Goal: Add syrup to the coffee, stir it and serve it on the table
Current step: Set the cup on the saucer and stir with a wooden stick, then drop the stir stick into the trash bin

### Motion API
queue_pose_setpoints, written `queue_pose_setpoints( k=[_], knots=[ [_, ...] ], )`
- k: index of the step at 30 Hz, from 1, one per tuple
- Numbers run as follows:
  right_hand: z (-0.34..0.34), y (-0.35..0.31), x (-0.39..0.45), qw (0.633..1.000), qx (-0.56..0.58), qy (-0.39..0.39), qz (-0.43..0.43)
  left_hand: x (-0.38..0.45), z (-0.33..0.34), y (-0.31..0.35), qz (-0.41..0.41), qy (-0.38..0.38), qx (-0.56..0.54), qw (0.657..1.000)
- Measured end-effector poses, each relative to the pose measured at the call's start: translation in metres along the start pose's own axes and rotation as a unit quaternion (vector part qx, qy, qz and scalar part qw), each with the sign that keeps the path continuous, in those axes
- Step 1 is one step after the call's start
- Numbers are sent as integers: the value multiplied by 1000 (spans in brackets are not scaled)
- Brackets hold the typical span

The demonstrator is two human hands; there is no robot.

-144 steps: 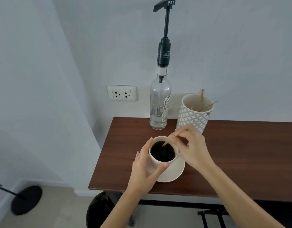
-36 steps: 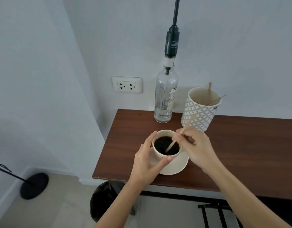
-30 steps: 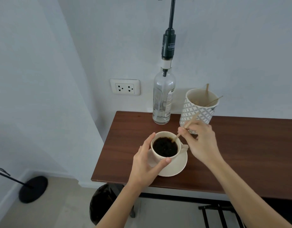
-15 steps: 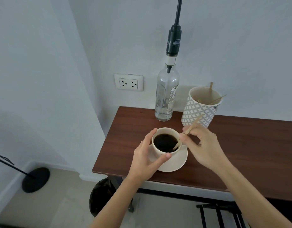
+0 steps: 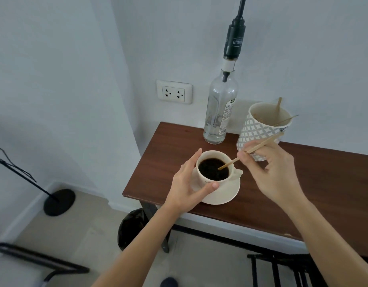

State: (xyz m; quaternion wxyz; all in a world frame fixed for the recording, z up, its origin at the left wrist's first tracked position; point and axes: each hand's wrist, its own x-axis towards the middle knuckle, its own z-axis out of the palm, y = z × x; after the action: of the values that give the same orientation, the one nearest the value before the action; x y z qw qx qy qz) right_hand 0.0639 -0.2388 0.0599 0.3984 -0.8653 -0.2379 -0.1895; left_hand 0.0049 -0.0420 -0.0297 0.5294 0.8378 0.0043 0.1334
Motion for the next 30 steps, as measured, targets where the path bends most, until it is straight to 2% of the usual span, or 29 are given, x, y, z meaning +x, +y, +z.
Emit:
queue_pose_setpoints(
  k=[5, 8, 10, 12, 15, 19, 22, 24, 27, 30],
  knots=[
    [1, -4, -1, 1000, -12, 25, -4, 0, -2, -1, -10, -4, -13, 1000],
    [2, -6, -1, 999, -34, 6, 27, 3, -10, 3, -33, -14, -39, 999],
    [2, -11, 0, 997, -58, 3, 53, 8, -26, 5, -21, -32, -29, 999],
    [0, -18, 2, 993, -45, 54, 98, 16, -56, 3, 12, -21, -8, 1000],
    [13, -46, 5, 974, 45, 147, 166, 31, -120, -21, 33, 44, -14, 998],
    [72, -113, 7, 949, 140, 206, 194, 46, -213, -102, 64, 116, 91, 987],
    [136, -165, 4, 954, 161, 184, 172, 52, -259, -181, 22, 96, 164, 982],
    [182, -188, 2, 965, 147, 142, 162, 57, -277, -220, 19, 63, 236, 970],
    [247, -203, -9, 975, 112, 77, 175, 67, -289, -255, 17, 10, 331, 944],
    [306, -207, -23, 976, 81, 47, 194, 77, -291, -274, 8, -5, 374, 927]
  ],
)
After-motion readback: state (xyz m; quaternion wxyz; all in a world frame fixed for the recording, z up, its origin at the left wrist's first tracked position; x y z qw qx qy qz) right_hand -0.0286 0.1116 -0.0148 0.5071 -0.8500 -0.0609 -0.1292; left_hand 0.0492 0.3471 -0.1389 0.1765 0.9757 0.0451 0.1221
